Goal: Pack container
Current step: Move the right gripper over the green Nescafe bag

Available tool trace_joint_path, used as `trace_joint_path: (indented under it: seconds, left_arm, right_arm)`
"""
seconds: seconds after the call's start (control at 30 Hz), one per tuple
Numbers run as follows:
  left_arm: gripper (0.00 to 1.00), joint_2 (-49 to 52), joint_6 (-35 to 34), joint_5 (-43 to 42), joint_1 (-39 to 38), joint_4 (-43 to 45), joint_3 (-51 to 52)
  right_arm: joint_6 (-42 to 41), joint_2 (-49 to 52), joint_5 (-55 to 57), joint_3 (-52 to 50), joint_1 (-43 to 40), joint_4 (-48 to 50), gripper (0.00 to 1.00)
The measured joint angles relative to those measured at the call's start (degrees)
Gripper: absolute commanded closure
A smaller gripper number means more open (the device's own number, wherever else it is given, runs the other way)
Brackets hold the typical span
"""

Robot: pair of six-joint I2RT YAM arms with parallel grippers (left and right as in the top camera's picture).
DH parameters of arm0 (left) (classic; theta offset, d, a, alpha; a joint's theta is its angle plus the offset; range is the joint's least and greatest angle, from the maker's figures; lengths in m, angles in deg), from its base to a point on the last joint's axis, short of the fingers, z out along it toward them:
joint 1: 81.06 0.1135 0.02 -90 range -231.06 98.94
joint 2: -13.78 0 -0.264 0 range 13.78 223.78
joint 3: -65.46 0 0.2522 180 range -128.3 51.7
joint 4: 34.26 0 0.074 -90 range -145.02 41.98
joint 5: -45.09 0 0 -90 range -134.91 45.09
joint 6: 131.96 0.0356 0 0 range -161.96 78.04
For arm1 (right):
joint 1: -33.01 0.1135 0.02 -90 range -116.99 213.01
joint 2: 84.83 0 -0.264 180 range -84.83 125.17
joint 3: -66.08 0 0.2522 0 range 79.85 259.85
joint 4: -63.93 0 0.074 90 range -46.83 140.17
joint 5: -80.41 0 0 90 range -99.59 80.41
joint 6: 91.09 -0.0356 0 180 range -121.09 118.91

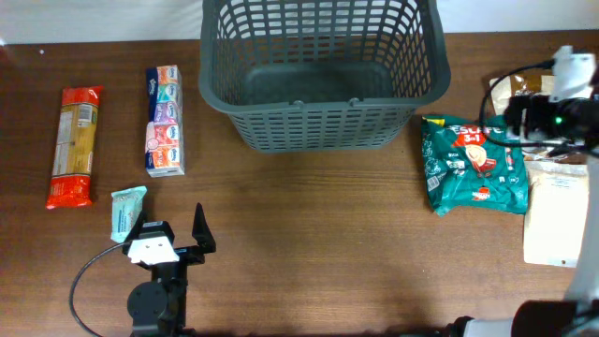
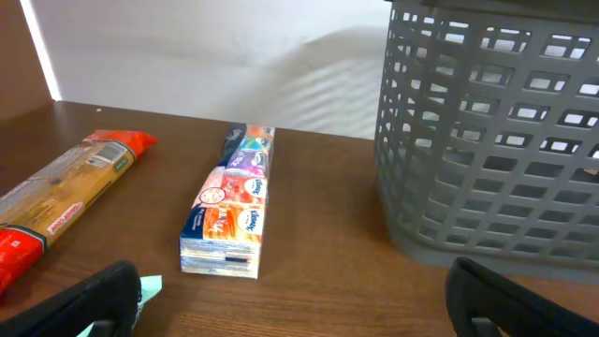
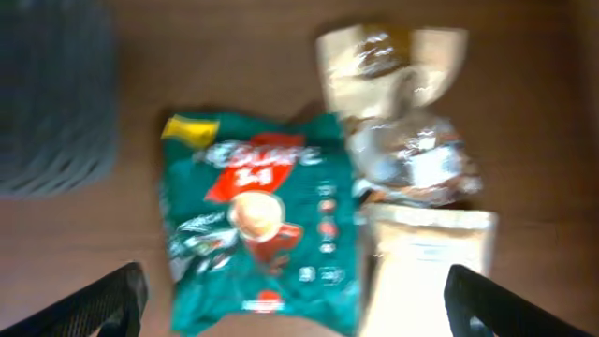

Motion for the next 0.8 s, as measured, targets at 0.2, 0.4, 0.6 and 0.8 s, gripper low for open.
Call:
trace_joint_path:
  seconds: [0.2, 0.4, 0.6, 0.8]
  left_arm:
    - [0.01, 0.0, 0.0, 0.0, 0.0, 0.0, 0.0]
    - [0.01, 0.0, 0.0, 0.0, 0.0, 0.0, 0.0]
    - [0.01, 0.0, 0.0, 0.0, 0.0, 0.0, 0.0]
    - [0.01, 0.0, 0.0, 0.0, 0.0, 0.0, 0.0]
  right_arm:
    - [1.5, 5.0, -3.7, 0.0, 0.0, -0.8, 0.01]
    - [0.9, 8.3, -3.8, 0.0, 0.0, 1.0, 0.01]
    - [0.9, 10.7, -3.8, 0.0, 0.0, 1.2, 0.01]
    - [0.9, 14.3, -3.8, 0.0, 0.0, 1.2, 0.01]
